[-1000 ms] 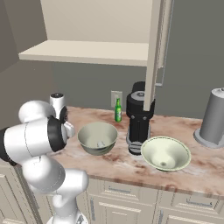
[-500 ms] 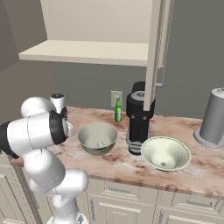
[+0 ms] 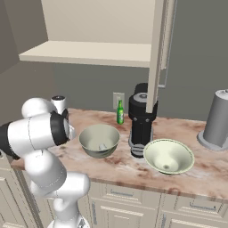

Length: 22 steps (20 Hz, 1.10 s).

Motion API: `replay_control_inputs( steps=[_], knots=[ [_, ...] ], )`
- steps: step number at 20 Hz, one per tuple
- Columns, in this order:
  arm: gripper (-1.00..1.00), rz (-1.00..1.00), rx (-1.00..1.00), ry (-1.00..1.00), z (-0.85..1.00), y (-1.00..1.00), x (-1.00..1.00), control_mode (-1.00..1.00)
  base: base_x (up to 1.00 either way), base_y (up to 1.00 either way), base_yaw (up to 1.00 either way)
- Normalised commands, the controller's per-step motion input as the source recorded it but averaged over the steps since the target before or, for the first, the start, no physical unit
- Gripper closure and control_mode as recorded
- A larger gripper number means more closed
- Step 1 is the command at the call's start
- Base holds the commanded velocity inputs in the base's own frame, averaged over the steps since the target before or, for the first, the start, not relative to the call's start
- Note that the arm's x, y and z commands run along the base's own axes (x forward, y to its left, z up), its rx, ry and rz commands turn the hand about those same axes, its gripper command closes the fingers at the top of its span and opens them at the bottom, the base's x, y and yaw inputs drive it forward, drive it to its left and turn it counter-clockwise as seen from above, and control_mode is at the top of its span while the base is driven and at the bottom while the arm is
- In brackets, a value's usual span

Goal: Pick both bowls and place them on the counter. Then place the pear in one bowl and place the marshmallow in the other bowl.

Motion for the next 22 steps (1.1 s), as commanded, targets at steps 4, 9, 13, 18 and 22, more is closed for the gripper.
replay_control_inputs(
  steps=[4,9,13,18,22],
  knots=[
    [-1.0,0.0,0.0,0.0,-0.12,0.01,0.0,-1.0,0.0,0.0,0.0],
    [-1.0,0.0,0.0,0.01,-0.22,0.01,0.0,-1.0,0.0,0.0,0.0],
    [-1.0,0.0,0.0,0.03,-0.25,0.03,0.0,-1.0,0.0,0.0,0.0],
    [1.0,0.0,0.0,0.02,-0.22,0.03,0.0,-1.0,0.0,0.0,0.0],
    [1.0,0.0,0.0,0.0,-0.08,0.0,-0.13,-1.0,0.0,0.0,0.0]
  ],
)
